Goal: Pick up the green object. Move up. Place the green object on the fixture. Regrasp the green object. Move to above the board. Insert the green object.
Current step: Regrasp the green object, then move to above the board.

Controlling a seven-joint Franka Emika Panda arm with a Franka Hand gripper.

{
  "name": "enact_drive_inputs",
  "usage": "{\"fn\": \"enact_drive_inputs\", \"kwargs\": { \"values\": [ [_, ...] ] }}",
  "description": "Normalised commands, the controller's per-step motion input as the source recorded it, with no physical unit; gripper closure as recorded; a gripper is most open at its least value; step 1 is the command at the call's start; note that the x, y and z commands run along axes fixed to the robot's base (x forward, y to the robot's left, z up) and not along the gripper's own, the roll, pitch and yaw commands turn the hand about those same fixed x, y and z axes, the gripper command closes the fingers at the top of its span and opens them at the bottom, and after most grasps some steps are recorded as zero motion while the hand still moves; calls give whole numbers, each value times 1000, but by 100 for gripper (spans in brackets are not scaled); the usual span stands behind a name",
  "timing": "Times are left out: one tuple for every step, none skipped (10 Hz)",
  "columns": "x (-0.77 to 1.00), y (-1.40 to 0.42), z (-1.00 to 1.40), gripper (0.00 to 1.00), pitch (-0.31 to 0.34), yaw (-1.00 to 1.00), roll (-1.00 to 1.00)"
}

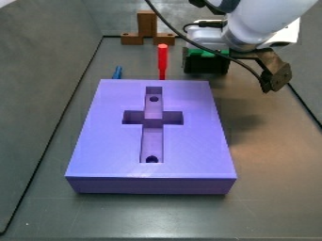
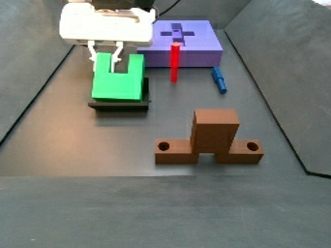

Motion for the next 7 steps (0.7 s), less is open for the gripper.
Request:
{"fn": "enact_drive_inputs", "kwargs": {
  "values": [
    [0,0,0,100,0,0,0],
    [0,0,1400,100,0,0,0],
    [4,-13,1400,100,32,16,-73],
    [-13,5,1400,100,41,10,-111],
    [3,1,1400,100,43,13,-66],
    [8,-12,1400,100,53,16,-33],
    [9,-16,1400,100,50,22,0]
  ]
}}
